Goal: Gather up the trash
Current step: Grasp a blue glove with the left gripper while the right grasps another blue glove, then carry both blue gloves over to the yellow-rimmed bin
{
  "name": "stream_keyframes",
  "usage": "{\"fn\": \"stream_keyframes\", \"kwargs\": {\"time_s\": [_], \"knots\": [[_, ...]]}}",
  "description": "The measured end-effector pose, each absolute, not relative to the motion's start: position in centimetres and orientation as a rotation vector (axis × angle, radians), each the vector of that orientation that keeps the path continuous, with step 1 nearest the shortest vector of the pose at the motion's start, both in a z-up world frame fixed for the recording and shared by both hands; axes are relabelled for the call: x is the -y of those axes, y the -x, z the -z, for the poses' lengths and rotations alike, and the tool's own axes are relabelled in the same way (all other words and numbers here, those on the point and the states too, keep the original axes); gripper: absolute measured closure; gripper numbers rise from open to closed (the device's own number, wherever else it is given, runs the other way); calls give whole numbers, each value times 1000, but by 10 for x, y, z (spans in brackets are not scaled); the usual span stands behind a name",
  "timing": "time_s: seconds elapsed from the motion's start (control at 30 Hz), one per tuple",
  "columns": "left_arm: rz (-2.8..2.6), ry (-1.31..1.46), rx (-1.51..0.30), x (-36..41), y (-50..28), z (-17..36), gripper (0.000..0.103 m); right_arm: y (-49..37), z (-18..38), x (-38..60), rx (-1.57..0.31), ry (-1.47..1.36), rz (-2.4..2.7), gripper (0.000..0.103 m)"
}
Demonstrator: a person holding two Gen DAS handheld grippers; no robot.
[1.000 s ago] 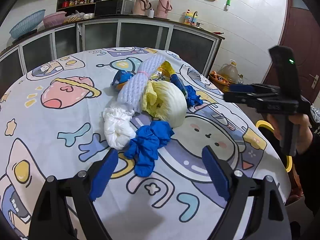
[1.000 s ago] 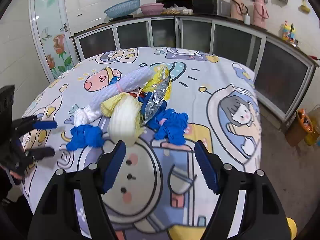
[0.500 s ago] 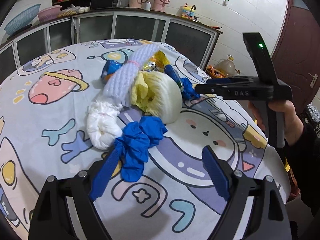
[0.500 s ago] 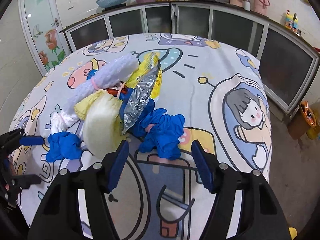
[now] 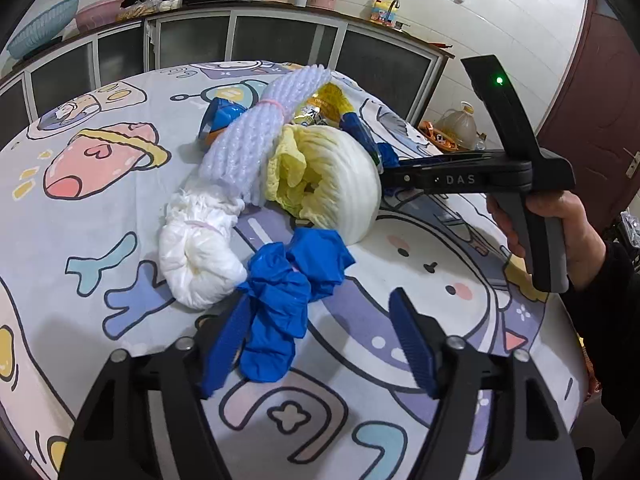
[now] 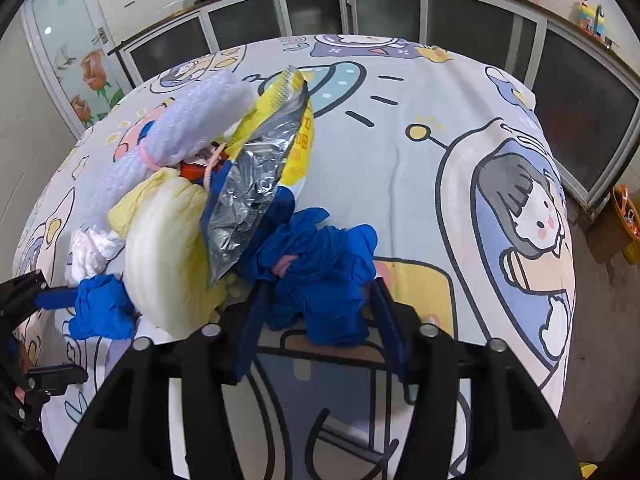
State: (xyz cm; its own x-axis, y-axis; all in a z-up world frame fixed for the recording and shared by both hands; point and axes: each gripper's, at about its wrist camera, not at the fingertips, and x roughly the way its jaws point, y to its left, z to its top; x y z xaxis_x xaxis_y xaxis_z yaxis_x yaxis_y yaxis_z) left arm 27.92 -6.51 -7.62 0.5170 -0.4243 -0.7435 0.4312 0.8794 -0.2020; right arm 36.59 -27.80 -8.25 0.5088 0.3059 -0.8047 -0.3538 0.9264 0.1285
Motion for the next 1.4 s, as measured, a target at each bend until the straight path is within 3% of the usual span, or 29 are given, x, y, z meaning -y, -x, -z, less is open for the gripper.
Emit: {"fn": "stream_keyframes", "kwargs": {"time_s": [0.07,0.13,0.2,0.23,0.8,1.4], "knots": [[510,-3,-905,66,-282,79,56,-368,84,279,-965,50,-386,72],[499,-8,-926,67,-285,84,82,-370,84,281,-974,39,-370,86],[499,5,-939,64,-286,84,96,-369,80,287,-971,0,-367,92],[509,25,-939,62,-284,82,98,-367,77,289,-961,-5,-359,93],[544,72,-778,40,-224,8,99,-270,0,321,-819,-75,-390,94],[582,52,-746,62,-182,-5,99,-172,-25,328,-705,-62,-338,94]]}}
